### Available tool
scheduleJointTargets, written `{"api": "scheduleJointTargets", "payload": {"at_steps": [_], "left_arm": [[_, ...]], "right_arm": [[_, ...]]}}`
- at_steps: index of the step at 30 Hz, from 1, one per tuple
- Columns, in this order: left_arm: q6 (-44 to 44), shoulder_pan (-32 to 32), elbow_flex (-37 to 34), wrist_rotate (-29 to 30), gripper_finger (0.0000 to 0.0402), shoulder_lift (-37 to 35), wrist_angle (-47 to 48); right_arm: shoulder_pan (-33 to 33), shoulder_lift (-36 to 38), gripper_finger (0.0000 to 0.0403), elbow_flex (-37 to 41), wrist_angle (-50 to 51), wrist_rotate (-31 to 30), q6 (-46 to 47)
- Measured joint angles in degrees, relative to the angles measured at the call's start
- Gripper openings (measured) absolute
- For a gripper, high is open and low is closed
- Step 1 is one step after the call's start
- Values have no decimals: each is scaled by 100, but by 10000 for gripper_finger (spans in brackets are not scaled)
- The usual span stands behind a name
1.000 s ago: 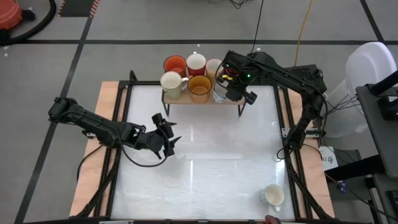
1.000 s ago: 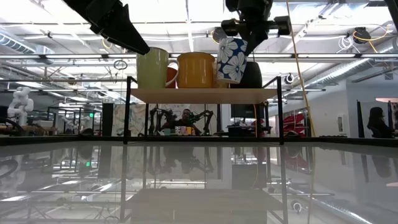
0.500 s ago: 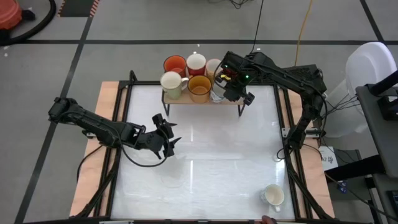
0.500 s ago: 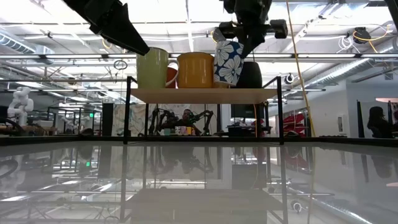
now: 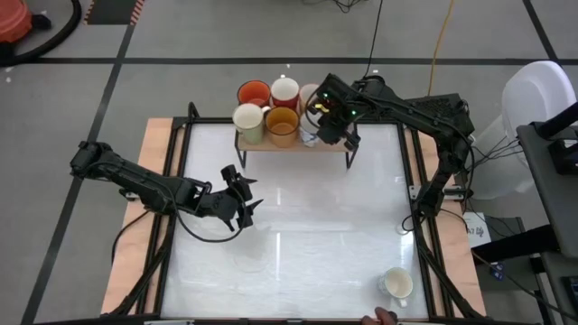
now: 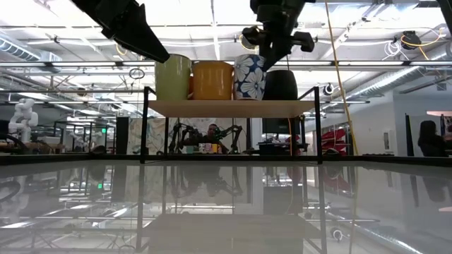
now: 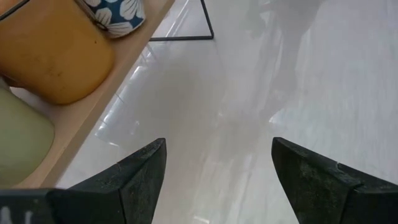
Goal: Place coffee mugs
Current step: Put the blue patterned mug on the shelf
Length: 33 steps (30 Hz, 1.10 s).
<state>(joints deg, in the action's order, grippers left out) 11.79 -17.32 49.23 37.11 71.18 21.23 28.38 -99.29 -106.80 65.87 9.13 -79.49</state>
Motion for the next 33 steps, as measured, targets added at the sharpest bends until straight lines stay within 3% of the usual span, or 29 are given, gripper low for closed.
{"api": "scheduleJointTargets", "payload": {"at_steps": [11,22,27,33], "left_arm": [[1,0,0,0,292,0,56],[102,-2,0,-1,292,0,267],[129,-2,0,-10,292,0,263],[232,-2,0,-73,292,1,259]], "right_arm": [[2,2,101,0,-63,-9,85],[-142,107,107,0,-29,-270,293],[-272,288,107,0,-97,-643,704],[-446,599,107,0,-94,-620,1820]]}}
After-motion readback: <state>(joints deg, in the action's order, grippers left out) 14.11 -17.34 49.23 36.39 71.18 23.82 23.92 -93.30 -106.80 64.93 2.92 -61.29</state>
